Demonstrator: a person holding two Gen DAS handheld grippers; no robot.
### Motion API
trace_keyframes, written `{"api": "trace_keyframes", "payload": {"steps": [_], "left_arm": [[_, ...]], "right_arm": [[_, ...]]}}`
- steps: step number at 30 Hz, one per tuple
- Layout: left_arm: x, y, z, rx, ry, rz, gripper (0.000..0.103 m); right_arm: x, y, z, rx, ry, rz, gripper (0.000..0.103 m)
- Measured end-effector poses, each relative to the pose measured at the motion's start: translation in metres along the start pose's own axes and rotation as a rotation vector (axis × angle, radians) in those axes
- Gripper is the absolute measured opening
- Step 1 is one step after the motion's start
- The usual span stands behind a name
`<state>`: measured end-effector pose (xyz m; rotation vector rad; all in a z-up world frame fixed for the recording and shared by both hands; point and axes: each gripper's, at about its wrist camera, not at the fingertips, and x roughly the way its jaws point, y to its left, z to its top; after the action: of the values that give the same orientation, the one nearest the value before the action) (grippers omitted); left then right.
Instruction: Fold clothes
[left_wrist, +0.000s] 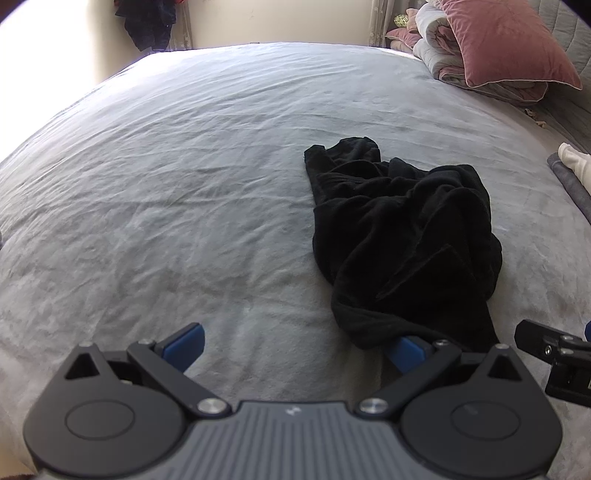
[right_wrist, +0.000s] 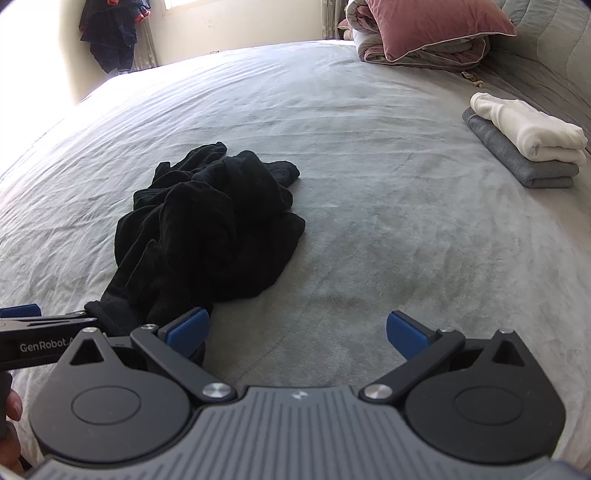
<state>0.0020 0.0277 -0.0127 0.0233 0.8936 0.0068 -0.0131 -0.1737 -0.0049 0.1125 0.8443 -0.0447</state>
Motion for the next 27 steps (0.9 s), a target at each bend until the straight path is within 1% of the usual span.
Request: {"api": "trace_keyframes", "payload": {"steps": [27], "left_arm": [[-0.0008,-0.0045,0.0013,0.002,0.019,0.005,0.103]], "right_arm": [[0.0026,-0.0001,0.0008,-0.001,0.018,0.001,0.103]]}}
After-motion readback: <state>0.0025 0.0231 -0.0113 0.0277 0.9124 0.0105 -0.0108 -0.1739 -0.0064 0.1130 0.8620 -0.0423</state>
